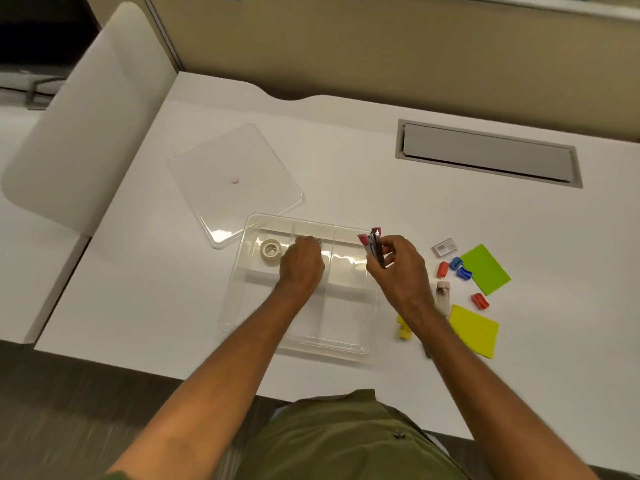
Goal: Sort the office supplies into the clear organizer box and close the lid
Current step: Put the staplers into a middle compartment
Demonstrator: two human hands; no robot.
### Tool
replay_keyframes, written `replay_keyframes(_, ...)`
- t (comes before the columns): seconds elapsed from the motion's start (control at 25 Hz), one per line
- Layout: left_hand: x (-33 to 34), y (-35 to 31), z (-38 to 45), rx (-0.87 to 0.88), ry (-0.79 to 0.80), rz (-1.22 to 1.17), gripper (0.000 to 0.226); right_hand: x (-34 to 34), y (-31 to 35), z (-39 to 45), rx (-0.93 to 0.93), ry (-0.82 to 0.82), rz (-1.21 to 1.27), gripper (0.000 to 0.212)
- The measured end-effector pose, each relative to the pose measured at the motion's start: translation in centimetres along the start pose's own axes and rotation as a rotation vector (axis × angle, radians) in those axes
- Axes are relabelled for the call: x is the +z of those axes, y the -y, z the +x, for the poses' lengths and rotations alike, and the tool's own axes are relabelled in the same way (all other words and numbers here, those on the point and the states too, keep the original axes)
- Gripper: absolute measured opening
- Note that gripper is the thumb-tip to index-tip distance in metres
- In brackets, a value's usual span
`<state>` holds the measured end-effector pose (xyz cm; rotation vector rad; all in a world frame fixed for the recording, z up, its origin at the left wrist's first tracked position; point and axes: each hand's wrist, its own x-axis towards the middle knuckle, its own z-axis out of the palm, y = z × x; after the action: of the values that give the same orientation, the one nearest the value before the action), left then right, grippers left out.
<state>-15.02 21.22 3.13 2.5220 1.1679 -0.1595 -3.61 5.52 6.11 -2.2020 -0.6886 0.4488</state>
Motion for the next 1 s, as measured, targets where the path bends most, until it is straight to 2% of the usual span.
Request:
replay_keyframes(0.24, 0.8, 0.4, 0.6, 0.034, 0.093, 0.017, 0.035, 1.7, 1.6, 0.4, 0.007, 0.038, -0.023, 0.028)
replay_keyframes(0.36, 0.3, 1.1, 0.4, 0.062, 0.119, -0.086, 0.041, 3.0, 2.5, 0.8, 0.032, 0.071, -0.024, 0.027)
replay_keyframes(0.44, -0.4, 1.9, -0.5, 0.101, 0.037, -0.180, 0.033, 4.1, 3.4, 1.3, 0.057, 0.110, -0.041, 0.029)
replay_keyframes(0.52, -1.4, 2.9, -2.0, 0.141, -0.137, -0.225, 0.032, 4.9, 4.2, 1.8, 0.072, 0.147, -0.046, 0.031)
replay_keyframes(0.64, -2.1, 6.5, -3.5, 0.119, -0.327, -0.199, 0.045, 7.0, 5.7, 2.2, 0.036, 0.199, -0.106, 0.037)
replay_keyframes(0.8, -1.1, 10.5, -4.6, -0.039, -0.212, -0.210, 0.080, 9.8, 7.0, 2.4, -0.022, 0.249, -0.251, 0.036)
replay_keyframes(1.0, -0.6, 11.1, -4.8, -0.039, -0.193, -0.249, 0.087, 11.6, 7.1, 2.1, -0.074, 0.285, -0.456, 0.032)
